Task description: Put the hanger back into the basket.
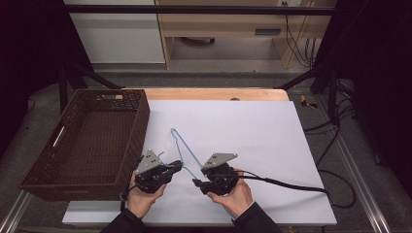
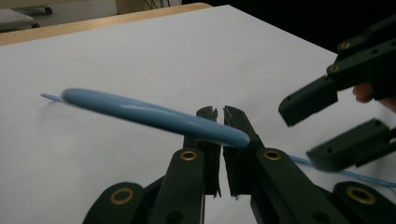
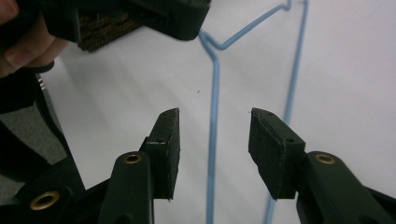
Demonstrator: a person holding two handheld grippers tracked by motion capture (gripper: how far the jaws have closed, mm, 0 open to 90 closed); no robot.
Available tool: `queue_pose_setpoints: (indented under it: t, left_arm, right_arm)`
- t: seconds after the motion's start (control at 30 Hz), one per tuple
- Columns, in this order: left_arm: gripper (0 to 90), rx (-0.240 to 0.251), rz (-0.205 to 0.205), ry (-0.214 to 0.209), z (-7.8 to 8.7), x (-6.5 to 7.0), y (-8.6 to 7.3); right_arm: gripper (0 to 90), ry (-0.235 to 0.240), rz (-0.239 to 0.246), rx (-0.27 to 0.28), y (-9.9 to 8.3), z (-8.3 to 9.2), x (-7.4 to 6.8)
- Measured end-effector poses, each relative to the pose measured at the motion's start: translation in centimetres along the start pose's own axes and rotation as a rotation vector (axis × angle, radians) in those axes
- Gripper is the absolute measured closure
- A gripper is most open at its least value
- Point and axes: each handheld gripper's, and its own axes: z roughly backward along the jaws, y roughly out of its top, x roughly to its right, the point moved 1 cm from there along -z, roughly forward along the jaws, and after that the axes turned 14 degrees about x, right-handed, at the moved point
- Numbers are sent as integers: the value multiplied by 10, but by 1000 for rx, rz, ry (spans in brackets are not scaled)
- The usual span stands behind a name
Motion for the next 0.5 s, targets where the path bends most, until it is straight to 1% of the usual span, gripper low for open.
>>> queue_pose_setpoints:
  t: [0.07, 0.13, 0.17, 0.2, 0.33, 0.43, 0.47, 0.5]
  left_arm:
    - [849, 0, -1, 0, 0, 1, 0]
    - [850, -1, -1, -2, 0, 1, 0]
    - [850, 0, 0, -1, -1, 1, 0]
    - [850, -1, -2, -1, -1, 2, 0]
    - [849, -3, -6, -2, -2, 3, 1]
    - [849, -1, -4, -5, -2, 4, 1]
    - [849, -1, -5, -4, -2, 4, 1]
    - [849, -1, -6, -3, -2, 4, 1]
  right_arm:
    - [583, -12, 24, -26, -3, -5, -2]
    - [621, -9, 33, -42, -5, -9, -2]
    - [654, -12, 19, -55, -6, -10, -3]
    - [670, -6, 16, -61, -7, -11, -4]
    - [765, -12, 10, -84, -10, -14, -4]
    - [838, -40, 11, -89, -10, -15, -5]
    - [857, -46, 19, -89, -10, -14, -4]
    - [859, -48, 17, -91, -10, -14, -4]
